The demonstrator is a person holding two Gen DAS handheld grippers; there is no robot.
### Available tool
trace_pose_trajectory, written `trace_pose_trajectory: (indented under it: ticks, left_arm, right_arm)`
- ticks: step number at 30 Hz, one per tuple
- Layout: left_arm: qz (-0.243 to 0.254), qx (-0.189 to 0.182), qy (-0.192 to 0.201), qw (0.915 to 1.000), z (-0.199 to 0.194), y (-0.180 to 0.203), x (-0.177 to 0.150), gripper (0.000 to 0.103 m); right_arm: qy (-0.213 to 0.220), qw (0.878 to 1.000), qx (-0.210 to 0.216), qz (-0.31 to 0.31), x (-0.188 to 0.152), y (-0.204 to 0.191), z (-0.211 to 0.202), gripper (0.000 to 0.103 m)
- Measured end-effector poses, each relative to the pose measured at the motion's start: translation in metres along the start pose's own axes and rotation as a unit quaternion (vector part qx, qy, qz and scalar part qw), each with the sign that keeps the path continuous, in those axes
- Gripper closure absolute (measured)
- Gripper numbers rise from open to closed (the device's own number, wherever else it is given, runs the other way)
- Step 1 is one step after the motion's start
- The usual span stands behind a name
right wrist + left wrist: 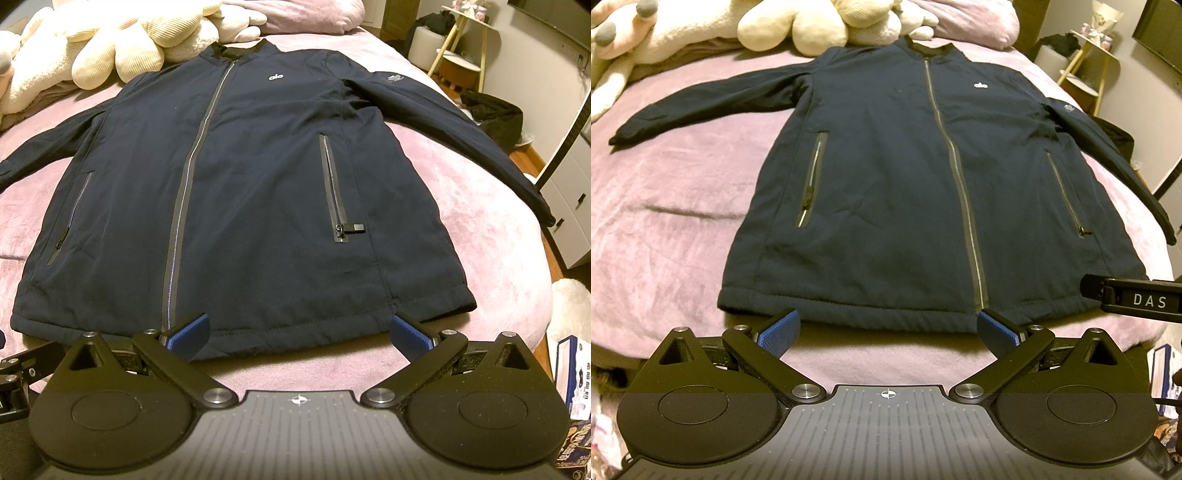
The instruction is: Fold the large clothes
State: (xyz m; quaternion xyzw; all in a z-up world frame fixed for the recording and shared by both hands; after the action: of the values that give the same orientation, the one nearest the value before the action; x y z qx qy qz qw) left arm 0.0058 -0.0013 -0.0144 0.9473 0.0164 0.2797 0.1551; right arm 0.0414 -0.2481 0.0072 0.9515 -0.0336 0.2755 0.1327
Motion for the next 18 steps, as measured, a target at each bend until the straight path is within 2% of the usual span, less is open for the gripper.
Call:
trace_pose_trajectory:
  ticks: [18]
  left_arm:
    - [0.0, 0.0, 0.0, 1.0, 0.0002, 0.0004, -0.0006, 0.0]
  right_arm:
    - [-0.003, 1.0, 0.001, 0.0, -0.0045, -0.0014, 0.0016, 0.0]
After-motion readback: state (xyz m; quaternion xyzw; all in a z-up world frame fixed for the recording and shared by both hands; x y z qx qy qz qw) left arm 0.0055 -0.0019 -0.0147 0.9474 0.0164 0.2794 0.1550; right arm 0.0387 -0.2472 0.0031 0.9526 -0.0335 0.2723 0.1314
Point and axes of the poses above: each gripper's, at about its wrist camera, not at the fingertips, and z roughly the way its jaws point, y to its right, x to its top, the point moved 1 cm from there along z, roughly the way its jaws point, and after that the axes turned 14 degrees about -x, right-handed, at the moved point
